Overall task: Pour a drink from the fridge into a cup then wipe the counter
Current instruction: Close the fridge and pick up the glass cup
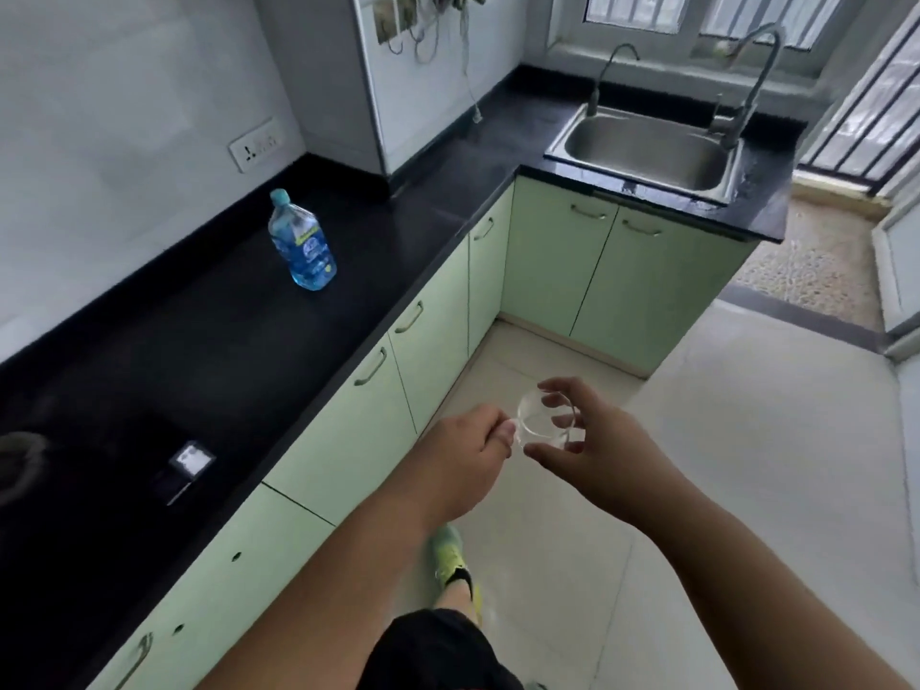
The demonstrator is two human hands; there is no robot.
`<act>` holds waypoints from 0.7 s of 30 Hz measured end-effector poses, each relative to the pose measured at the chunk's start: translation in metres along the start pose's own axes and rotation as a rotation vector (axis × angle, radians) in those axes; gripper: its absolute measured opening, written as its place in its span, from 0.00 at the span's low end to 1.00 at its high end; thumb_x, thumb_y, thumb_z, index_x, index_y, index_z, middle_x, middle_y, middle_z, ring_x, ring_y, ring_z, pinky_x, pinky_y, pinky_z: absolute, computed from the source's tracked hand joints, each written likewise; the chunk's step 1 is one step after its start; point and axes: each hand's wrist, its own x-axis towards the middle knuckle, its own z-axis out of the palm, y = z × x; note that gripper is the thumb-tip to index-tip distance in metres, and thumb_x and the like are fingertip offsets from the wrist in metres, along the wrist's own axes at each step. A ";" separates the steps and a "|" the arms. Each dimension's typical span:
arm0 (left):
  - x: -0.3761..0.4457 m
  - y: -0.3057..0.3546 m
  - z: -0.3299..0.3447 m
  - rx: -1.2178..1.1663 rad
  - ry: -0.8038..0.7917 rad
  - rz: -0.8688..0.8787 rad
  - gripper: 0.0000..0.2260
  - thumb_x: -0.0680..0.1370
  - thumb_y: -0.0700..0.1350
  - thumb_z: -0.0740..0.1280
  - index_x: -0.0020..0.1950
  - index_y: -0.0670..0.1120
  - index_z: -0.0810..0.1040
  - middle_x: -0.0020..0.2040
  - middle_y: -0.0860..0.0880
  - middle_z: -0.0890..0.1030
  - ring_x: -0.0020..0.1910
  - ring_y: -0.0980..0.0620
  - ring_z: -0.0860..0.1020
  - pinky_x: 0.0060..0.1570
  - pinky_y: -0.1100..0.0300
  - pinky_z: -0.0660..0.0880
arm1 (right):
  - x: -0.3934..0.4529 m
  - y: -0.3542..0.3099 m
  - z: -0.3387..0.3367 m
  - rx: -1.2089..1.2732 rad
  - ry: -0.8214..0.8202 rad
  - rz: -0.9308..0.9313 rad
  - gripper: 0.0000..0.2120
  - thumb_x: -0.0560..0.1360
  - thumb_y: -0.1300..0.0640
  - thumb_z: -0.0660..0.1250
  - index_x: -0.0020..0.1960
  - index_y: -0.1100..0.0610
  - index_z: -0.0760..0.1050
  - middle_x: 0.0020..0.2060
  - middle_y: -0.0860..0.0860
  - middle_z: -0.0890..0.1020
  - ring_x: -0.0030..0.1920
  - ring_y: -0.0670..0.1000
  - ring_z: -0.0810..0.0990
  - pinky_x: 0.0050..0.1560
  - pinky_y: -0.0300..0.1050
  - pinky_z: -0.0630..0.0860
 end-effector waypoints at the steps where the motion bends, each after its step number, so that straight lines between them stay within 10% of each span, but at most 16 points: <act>1: 0.015 -0.004 -0.006 -0.020 -0.001 -0.010 0.13 0.87 0.55 0.56 0.52 0.51 0.76 0.44 0.50 0.81 0.45 0.50 0.79 0.47 0.50 0.79 | 0.020 -0.002 -0.001 -0.021 -0.012 -0.007 0.31 0.73 0.48 0.79 0.72 0.45 0.70 0.63 0.44 0.80 0.59 0.47 0.81 0.59 0.48 0.82; 21: 0.263 -0.104 -0.202 -0.276 0.294 -0.325 0.14 0.87 0.52 0.58 0.48 0.49 0.77 0.40 0.54 0.80 0.39 0.55 0.77 0.49 0.51 0.76 | 0.408 -0.122 0.037 -0.168 -0.345 -0.277 0.31 0.75 0.48 0.76 0.75 0.43 0.67 0.66 0.44 0.79 0.58 0.47 0.82 0.55 0.39 0.80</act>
